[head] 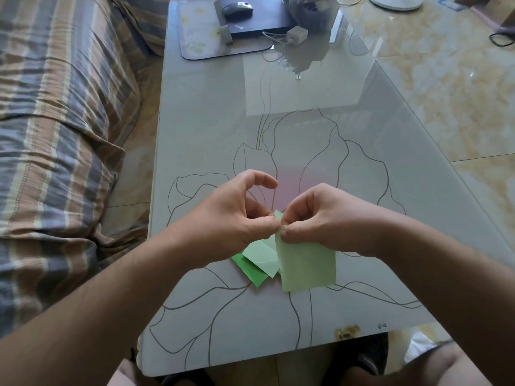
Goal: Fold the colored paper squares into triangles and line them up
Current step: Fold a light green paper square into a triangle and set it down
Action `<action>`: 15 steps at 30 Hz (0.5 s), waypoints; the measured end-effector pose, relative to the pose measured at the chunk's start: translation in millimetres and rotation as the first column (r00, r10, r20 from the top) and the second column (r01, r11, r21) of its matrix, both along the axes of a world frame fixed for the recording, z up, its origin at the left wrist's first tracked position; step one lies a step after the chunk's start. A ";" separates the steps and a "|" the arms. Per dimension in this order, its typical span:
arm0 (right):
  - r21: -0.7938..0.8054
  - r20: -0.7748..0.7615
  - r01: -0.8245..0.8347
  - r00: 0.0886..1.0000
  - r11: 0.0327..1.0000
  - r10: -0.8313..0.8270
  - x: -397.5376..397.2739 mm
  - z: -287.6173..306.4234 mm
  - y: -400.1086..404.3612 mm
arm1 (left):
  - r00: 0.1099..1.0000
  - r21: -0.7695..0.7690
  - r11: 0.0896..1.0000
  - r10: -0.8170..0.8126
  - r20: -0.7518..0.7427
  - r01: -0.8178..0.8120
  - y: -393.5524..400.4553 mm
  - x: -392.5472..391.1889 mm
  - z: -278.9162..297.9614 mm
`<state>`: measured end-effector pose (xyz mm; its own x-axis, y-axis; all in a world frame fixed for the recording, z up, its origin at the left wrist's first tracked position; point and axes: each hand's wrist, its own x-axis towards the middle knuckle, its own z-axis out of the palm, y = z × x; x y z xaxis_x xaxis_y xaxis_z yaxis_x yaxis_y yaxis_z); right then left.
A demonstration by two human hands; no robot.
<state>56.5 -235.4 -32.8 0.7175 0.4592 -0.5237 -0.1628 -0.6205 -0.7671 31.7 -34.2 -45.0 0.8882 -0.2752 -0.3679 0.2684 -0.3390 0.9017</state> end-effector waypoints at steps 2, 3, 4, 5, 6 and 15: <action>-0.010 0.005 -0.010 1.000 1.000 0.010 0.0 2.2 0.6 | 1.000 0.007 1.000 -0.002 -0.003 0.002 1.2 0.6 -0.1; -0.010 0.002 -0.015 1.000 1.000 0.015 -0.1 3.0 0.8 | 1.000 0.009 1.000 -0.002 -0.003 0.002 1.8 0.5 0.2; -0.011 0.000 -0.016 1.000 1.000 0.016 -0.1 3.6 0.9 | 1.000 0.010 1.000 0.001 -0.002 -0.001 2.3 0.9 0.4; -0.014 0.002 -0.012 1.000 1.000 0.012 0.2 3.7 0.8 | 1.000 0.009 1.000 0.004 0.000 -0.004 2.6 1.2 1.2; -0.015 0.008 -0.007 1.000 1.000 0.008 0.5 3.6 0.5 | 1.000 0.010 1.000 0.009 0.006 -0.009 2.8 2.0 1.4; 0.027 0.018 0.053 0.998 0.998 -0.054 1.3 3.3 2.1 | 0.998 0.030 0.998 0.052 0.026 -0.053 7.4 5.9 3.9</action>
<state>57.9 -233.3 -29.6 0.7509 0.4336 -0.4981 -0.1809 -0.5903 -0.7866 37.6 -26.9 -41.1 0.9103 -0.2173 -0.3524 0.2635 -0.3524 0.8980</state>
